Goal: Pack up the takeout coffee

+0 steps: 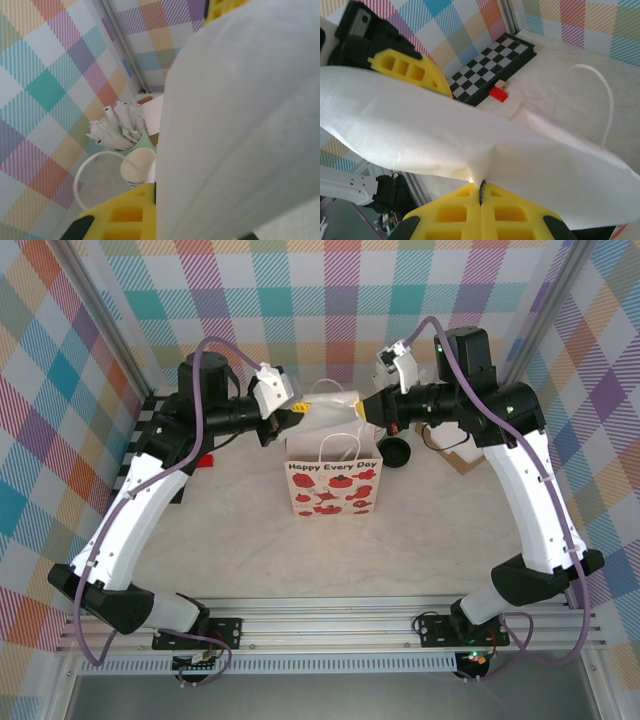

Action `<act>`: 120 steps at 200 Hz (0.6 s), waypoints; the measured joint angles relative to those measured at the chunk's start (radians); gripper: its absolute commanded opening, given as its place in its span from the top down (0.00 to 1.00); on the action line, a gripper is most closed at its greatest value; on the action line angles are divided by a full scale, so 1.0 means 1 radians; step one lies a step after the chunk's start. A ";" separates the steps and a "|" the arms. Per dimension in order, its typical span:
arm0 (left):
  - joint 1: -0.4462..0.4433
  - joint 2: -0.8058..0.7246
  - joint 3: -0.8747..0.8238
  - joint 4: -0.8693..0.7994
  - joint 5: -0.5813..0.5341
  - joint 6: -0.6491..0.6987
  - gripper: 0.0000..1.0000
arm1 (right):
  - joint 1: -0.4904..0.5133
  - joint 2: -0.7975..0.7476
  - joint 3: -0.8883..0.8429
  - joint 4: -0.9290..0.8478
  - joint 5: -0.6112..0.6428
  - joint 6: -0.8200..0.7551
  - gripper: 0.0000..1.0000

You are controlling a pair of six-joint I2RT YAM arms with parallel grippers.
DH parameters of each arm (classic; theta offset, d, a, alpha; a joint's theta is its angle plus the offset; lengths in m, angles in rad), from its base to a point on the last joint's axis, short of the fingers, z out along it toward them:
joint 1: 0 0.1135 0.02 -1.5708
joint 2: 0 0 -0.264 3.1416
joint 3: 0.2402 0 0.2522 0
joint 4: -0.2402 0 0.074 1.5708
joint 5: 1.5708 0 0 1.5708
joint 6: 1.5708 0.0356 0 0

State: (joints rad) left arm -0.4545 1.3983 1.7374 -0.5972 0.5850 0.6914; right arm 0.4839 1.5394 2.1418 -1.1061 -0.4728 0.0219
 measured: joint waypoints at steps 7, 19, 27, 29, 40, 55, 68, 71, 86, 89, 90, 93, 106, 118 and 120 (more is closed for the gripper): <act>0.009 0.008 0.019 -0.020 0.000 0.016 0.96 | -0.001 0.006 0.006 -0.016 0.000 -0.009 1.00; 0.023 0.041 0.079 -0.066 0.001 0.043 0.96 | -0.001 0.024 0.020 -0.040 -0.003 -0.019 1.00; 0.030 0.076 0.139 -0.106 0.004 0.061 0.96 | -0.001 0.042 0.033 -0.056 -0.008 -0.024 1.00; 0.032 0.087 0.159 -0.119 0.007 0.063 0.97 | -0.001 0.048 0.038 -0.061 -0.009 -0.024 1.00; 0.040 0.154 0.265 -0.186 0.024 0.090 1.00 | -0.003 0.079 0.062 -0.086 -0.019 -0.028 1.00; 0.050 0.244 0.402 -0.281 0.053 0.122 1.00 | -0.006 0.122 0.091 -0.121 -0.037 -0.027 1.00; 0.058 0.296 0.471 -0.354 0.080 0.146 1.00 | -0.008 0.146 0.098 -0.150 -0.056 -0.025 1.00; 0.058 0.301 0.478 -0.367 0.085 0.151 1.00 | -0.010 0.150 0.099 -0.158 -0.061 -0.024 1.00; 0.064 0.322 0.498 -0.447 0.120 0.181 1.00 | -0.021 0.162 0.099 -0.198 -0.090 -0.017 1.00; 0.065 0.322 0.499 -0.462 0.127 0.187 1.00 | -0.024 0.162 0.099 -0.206 -0.096 -0.014 1.00; 0.065 0.323 0.499 -0.466 0.129 0.189 1.00 | -0.025 0.163 0.099 -0.206 -0.097 -0.013 1.00; 0.065 0.323 0.499 -0.479 0.136 0.193 1.00 | -0.030 0.163 0.099 -0.212 -0.102 -0.011 1.00; 0.066 0.321 0.499 -0.535 0.165 0.215 1.00 | -0.053 0.157 0.098 -0.222 -0.126 0.002 0.84; 0.065 0.316 0.498 -0.572 0.185 0.222 1.00 | -0.075 0.140 0.089 -0.217 -0.134 0.002 0.56; 0.065 0.315 0.498 -0.576 0.188 0.222 1.00 | -0.077 0.135 0.085 -0.214 -0.134 0.005 0.53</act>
State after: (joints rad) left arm -0.3893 1.7130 2.2356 -1.1736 0.7734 0.9131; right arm 0.4068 1.6745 2.2269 -1.3197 -0.6071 0.0265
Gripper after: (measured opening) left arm 0.047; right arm 0.229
